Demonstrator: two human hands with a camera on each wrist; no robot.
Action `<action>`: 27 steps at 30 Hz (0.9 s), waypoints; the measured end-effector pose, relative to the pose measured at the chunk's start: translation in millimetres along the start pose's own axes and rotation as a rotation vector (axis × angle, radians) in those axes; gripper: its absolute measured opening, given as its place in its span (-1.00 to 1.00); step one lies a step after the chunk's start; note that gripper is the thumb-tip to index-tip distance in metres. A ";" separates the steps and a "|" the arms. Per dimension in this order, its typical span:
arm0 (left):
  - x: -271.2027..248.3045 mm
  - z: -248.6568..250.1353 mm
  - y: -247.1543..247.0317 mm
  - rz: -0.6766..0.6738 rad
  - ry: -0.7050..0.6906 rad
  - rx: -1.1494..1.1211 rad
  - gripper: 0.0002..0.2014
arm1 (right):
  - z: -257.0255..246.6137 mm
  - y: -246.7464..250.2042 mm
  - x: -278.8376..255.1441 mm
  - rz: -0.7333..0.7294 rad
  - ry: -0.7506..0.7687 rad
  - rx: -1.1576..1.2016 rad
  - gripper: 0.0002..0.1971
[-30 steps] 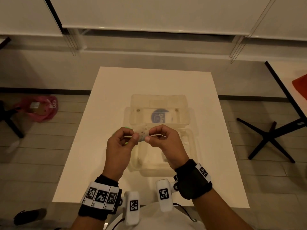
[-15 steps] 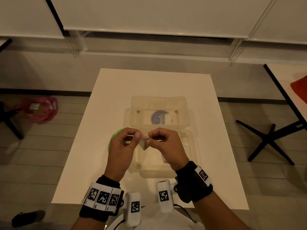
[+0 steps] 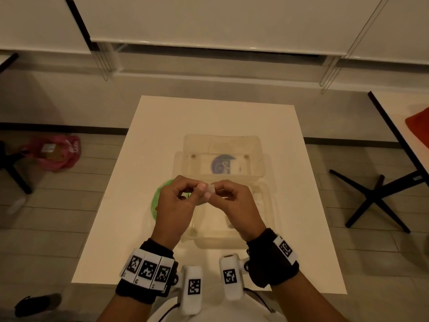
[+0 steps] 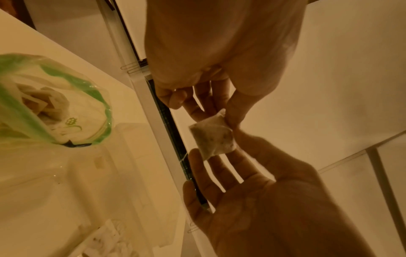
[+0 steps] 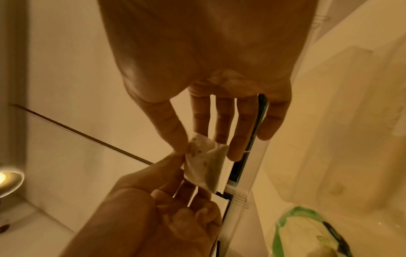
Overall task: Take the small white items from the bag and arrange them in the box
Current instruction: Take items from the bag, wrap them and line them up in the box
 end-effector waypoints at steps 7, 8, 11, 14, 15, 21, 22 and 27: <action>0.5 -1.7 1.2 -0.012 0.066 -0.028 -0.94 | -1.0 2.8 0.0 -0.048 -0.035 -0.042 -0.89; -0.3 -0.7 0.7 -0.015 0.069 -0.025 -0.94 | -1.1 2.8 0.1 -0.048 -0.033 -0.056 -0.88; -1.7 0.4 -1.1 -0.014 0.086 -0.039 -0.94 | -0.7 2.9 1.2 -0.038 -0.040 -0.067 -0.81; -1.3 2.1 -2.7 -0.013 0.093 -0.044 -0.94 | -2.4 3.7 -0.4 -0.073 -0.042 -0.074 -0.91; -0.3 1.6 -2.1 -0.003 0.100 -0.048 -0.94 | -2.4 3.9 -0.8 -0.084 -0.045 -0.109 -0.93; -1.1 1.4 -1.4 -0.030 0.140 -0.100 -0.89 | -7.0 9.9 0.7 0.037 0.021 -0.057 -0.90; -2.1 1.8 -1.8 -0.031 0.142 -0.100 -0.89 | -7.1 10.9 0.5 0.067 0.040 -0.086 -0.92; -5.6 -2.7 -1.4 -0.014 0.154 -0.092 -0.86 | -12.8 13.5 -2.6 0.132 0.068 -0.136 -0.98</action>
Point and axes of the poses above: each hand's wrist, its own x-axis towards the middle knuckle, its own y-axis out of the back of the hand, z = x × y, the point moved 2 cm from there along x, towards the middle knuckle, and after that the axes turned 5 degrees about x, right-handed, at the moved point
